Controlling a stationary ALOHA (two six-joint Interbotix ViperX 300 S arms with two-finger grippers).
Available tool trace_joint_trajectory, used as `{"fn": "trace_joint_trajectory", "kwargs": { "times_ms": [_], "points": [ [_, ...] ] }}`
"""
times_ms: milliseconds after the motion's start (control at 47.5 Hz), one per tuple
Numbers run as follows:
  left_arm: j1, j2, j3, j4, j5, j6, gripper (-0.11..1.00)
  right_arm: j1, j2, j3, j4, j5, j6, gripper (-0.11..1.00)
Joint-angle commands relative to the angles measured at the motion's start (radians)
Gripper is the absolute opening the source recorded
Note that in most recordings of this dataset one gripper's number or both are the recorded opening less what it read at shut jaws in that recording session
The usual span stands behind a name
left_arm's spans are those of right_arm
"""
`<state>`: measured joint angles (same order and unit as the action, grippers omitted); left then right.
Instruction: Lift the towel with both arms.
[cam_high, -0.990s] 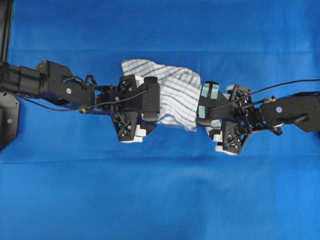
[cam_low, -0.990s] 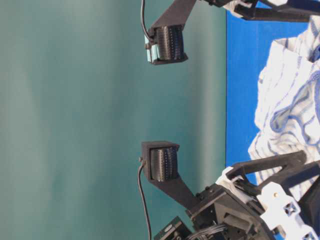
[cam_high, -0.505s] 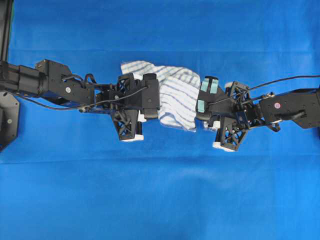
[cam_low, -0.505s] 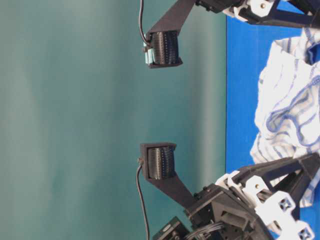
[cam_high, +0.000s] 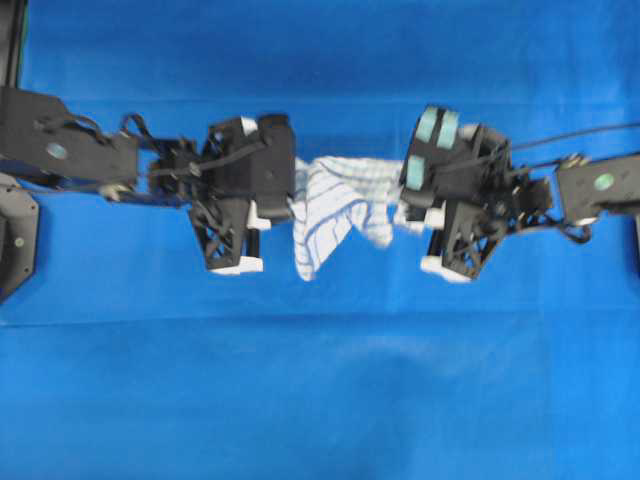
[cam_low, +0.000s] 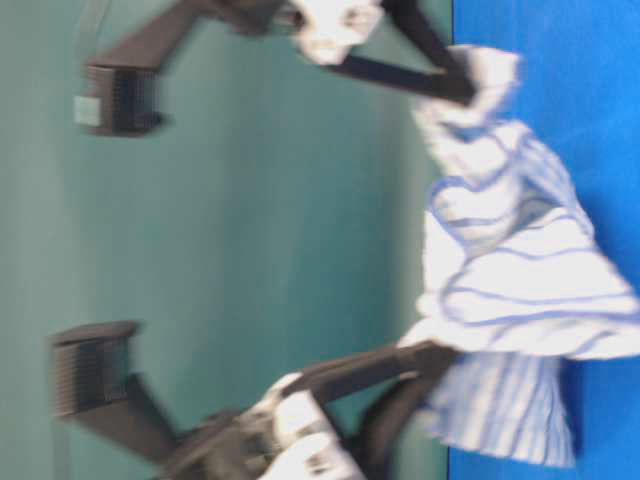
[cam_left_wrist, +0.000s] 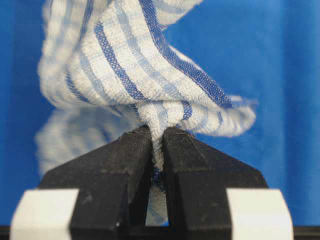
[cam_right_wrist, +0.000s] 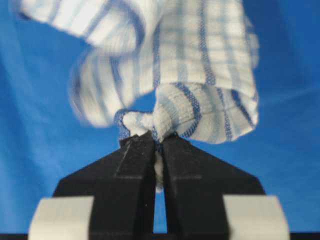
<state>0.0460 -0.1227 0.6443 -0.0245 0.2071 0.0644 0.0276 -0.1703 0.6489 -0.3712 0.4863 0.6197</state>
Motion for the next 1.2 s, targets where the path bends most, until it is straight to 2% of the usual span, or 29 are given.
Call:
{"fn": "trace_joint_trajectory", "kwargs": {
  "times_ms": [0,168,358,737,969,1179],
  "points": [
    [-0.002,-0.081,-0.046,-0.002,0.063,0.002,0.03,-0.002,-0.069,-0.06,-0.008,0.055,-0.008,0.02],
    [-0.002,-0.181,-0.129,-0.002,0.189,0.008,0.03,-0.002,-0.133,-0.163,-0.031,0.16,-0.057,0.02],
    [0.005,-0.256,-0.215,0.0,0.276,0.011,0.03,-0.002,-0.17,-0.279,-0.063,0.249,-0.133,0.02],
    [0.012,-0.288,-0.42,0.005,0.434,0.014,0.03,-0.002,-0.181,-0.52,-0.069,0.413,-0.279,0.02],
    [0.012,-0.278,-0.561,0.011,0.522,0.017,0.03,-0.002,-0.181,-0.604,-0.069,0.46,-0.313,0.02],
    [0.015,-0.262,-0.641,0.012,0.568,0.017,0.03,0.003,-0.181,-0.687,-0.069,0.518,-0.324,0.02]
  ]
}}
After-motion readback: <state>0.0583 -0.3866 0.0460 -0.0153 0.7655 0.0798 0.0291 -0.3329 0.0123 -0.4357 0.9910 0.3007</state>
